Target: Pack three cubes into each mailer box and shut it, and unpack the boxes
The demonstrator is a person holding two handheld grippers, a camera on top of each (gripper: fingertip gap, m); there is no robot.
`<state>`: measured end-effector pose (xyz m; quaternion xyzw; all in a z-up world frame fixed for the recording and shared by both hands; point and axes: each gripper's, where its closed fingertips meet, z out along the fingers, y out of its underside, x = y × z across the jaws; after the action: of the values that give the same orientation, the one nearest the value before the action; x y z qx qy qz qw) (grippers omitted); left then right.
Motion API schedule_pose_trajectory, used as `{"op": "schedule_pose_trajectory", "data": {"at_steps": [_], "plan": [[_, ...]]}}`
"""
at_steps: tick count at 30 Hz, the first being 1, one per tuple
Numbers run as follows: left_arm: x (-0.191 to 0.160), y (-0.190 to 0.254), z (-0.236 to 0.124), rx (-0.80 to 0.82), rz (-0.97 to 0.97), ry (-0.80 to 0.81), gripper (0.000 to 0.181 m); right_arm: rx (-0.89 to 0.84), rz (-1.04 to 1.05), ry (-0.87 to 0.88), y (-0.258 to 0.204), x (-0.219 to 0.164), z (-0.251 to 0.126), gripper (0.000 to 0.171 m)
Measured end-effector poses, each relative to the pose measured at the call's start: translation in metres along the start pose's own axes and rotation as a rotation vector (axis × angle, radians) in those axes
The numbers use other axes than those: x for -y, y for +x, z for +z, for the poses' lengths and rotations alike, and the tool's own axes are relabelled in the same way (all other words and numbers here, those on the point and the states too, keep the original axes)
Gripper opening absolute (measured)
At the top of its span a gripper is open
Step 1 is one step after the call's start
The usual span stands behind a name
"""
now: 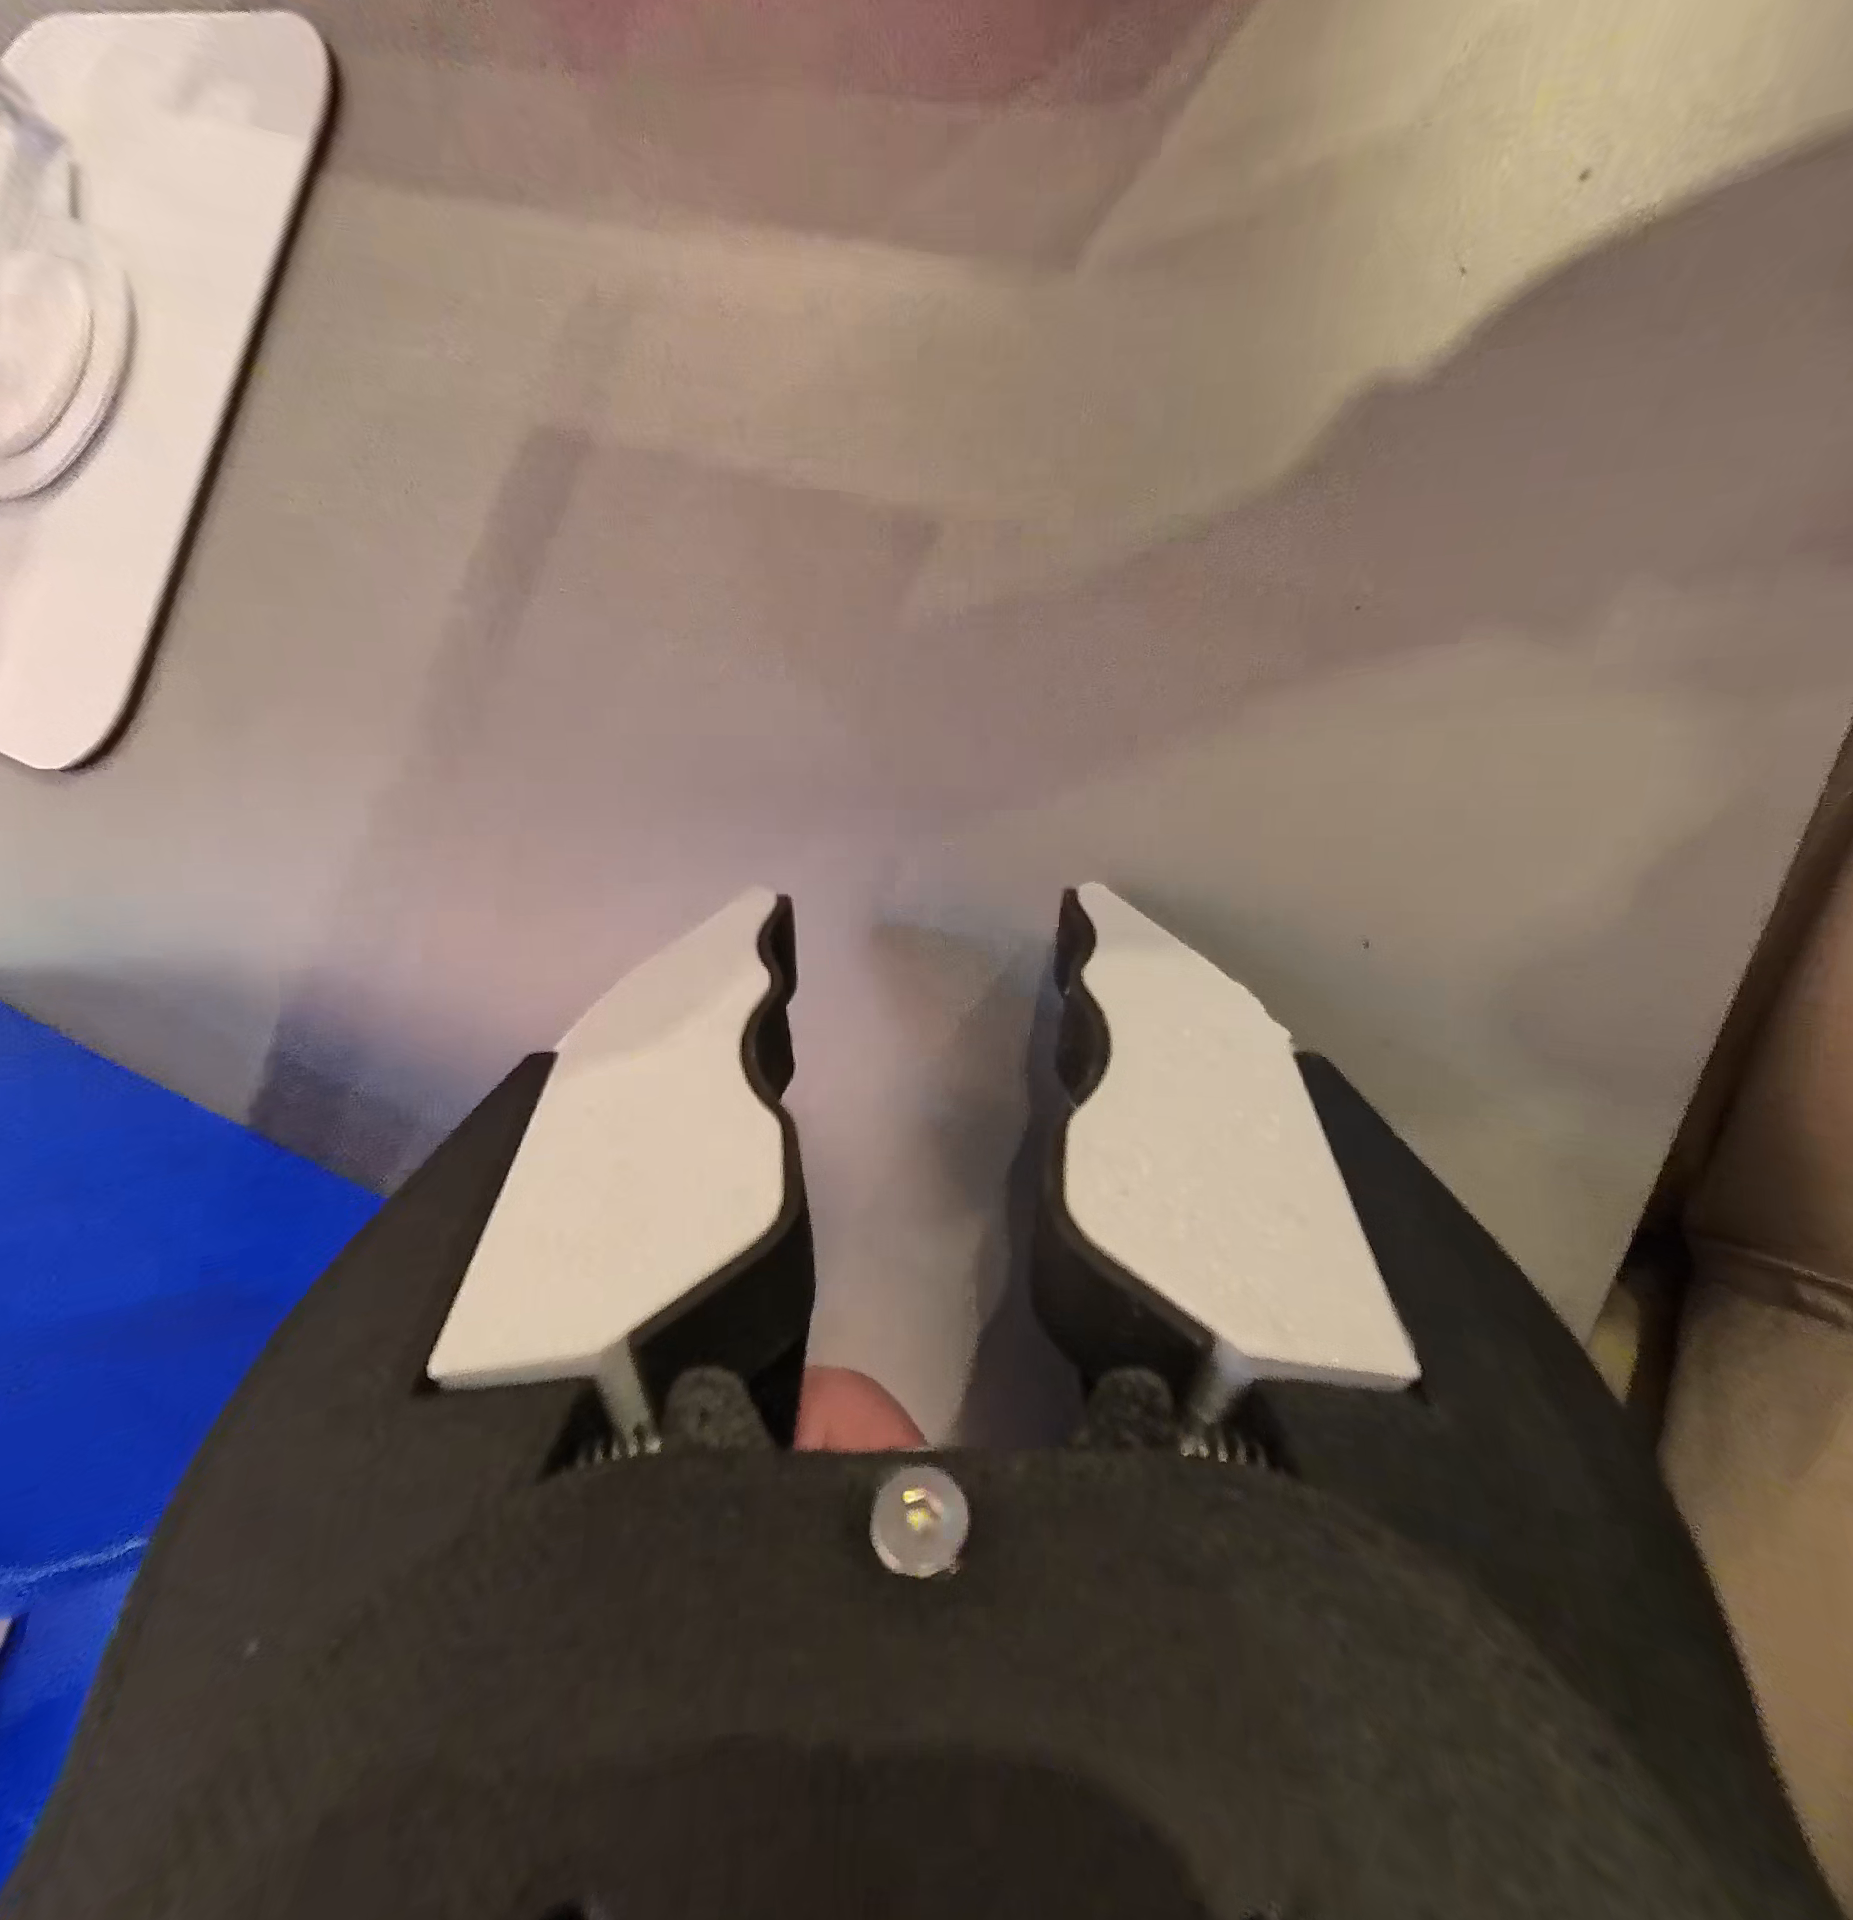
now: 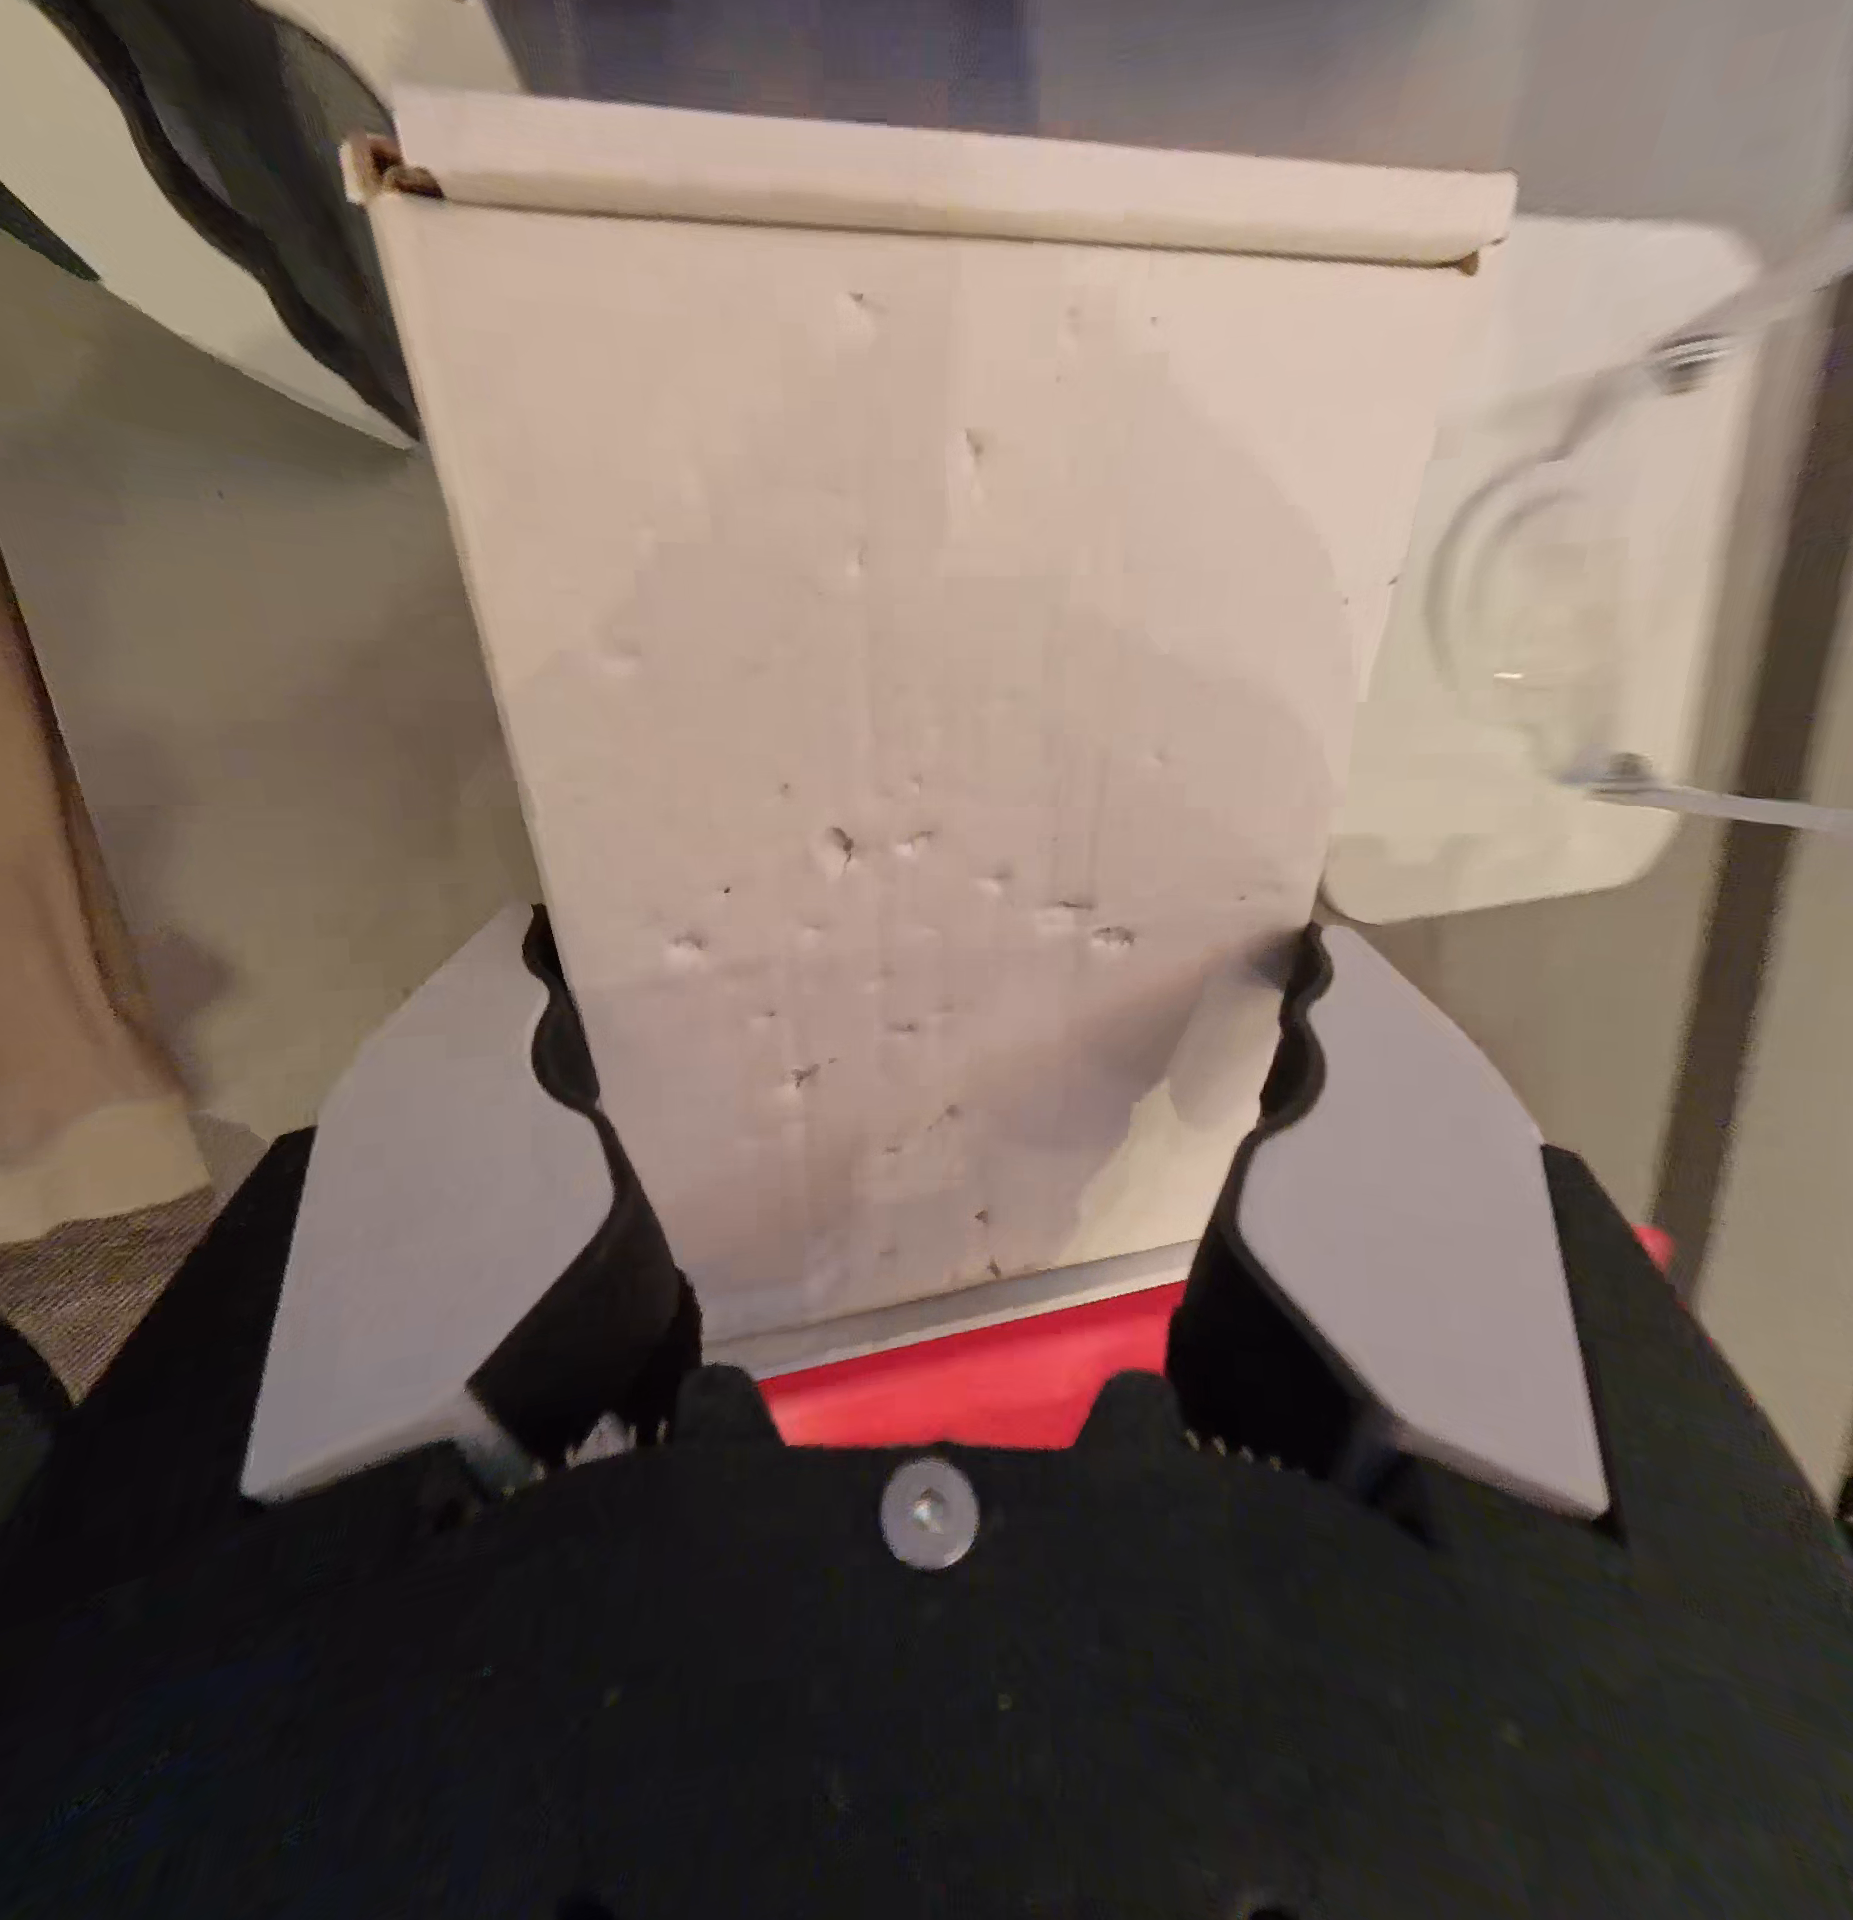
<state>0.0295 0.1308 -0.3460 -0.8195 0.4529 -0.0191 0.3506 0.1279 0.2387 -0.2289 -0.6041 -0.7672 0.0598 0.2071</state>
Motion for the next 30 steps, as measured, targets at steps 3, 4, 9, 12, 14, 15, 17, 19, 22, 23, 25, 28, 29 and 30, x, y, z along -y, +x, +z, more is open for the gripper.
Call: {"op": "schedule_pose_trajectory", "data": {"at_steps": [3, 4, 9, 12, 14, 15, 17, 19, 22, 23, 25, 28, 29, 30], "plan": [[0.000, 0.004, 0.003, -0.015, 0.011, -0.008, 0.048, -0.109, 0.018, -0.022, 0.043, -0.027, -0.050, 0.125], [0.001, 0.006, 0.004, -0.024, 0.008, -0.009, 0.048, -0.143, 0.013, -0.058, 0.058, -0.043, -0.062, 0.125], [0.001, 0.005, 0.005, -0.028, 0.004, -0.008, 0.047, -0.197, 0.043, -0.306, 0.114, -0.144, -0.081, 0.124], [0.001, 0.005, 0.005, -0.033, -0.008, -0.004, 0.047, -0.124, 0.074, -0.370, 0.121, -0.190, -0.065, 0.124], [0.001, 0.006, 0.006, -0.037, -0.007, 0.000, 0.047, -0.090, 0.097, -0.416, 0.123, -0.215, -0.050, 0.123], [0.002, 0.007, 0.006, -0.041, -0.007, 0.005, 0.047, -0.080, 0.094, -0.435, 0.124, -0.224, -0.041, 0.123], [0.003, 0.008, 0.007, -0.050, -0.008, 0.014, 0.046, -0.059, 0.068, -0.453, 0.123, -0.237, -0.022, 0.122], [0.004, 0.009, 0.007, -0.054, -0.011, 0.017, 0.046, -0.045, 0.036, -0.474, 0.120, -0.244, -0.005, 0.121], [0.005, 0.009, 0.008, -0.057, -0.015, 0.021, 0.046, -0.043, -0.010, -0.495, 0.121, -0.249, 0.014, 0.113], [0.005, 0.009, 0.008, -0.056, -0.015, 0.022, 0.046, -0.047, -0.023, -0.482, 0.122, -0.249, 0.019, 0.086], [0.005, 0.009, 0.008, -0.056, -0.019, 0.024, 0.045, -0.042, -0.004, -0.480, 0.122, -0.251, 0.028, 0.072], [0.005, 0.010, 0.008, -0.059, -0.016, 0.026, 0.046, -0.034, 0.052, -0.525, 0.122, -0.260, 0.029, 0.097], [0.005, 0.010, 0.008, -0.059, -0.012, 0.026, 0.047, -0.045, 0.058, -0.504, 0.123, -0.256, 0.026, 0.097], [0.004, 0.010, 0.008, -0.058, -0.008, 0.025, 0.047, -0.055, 0.069, -0.472, 0.122, -0.250, 0.022, 0.096]]}}
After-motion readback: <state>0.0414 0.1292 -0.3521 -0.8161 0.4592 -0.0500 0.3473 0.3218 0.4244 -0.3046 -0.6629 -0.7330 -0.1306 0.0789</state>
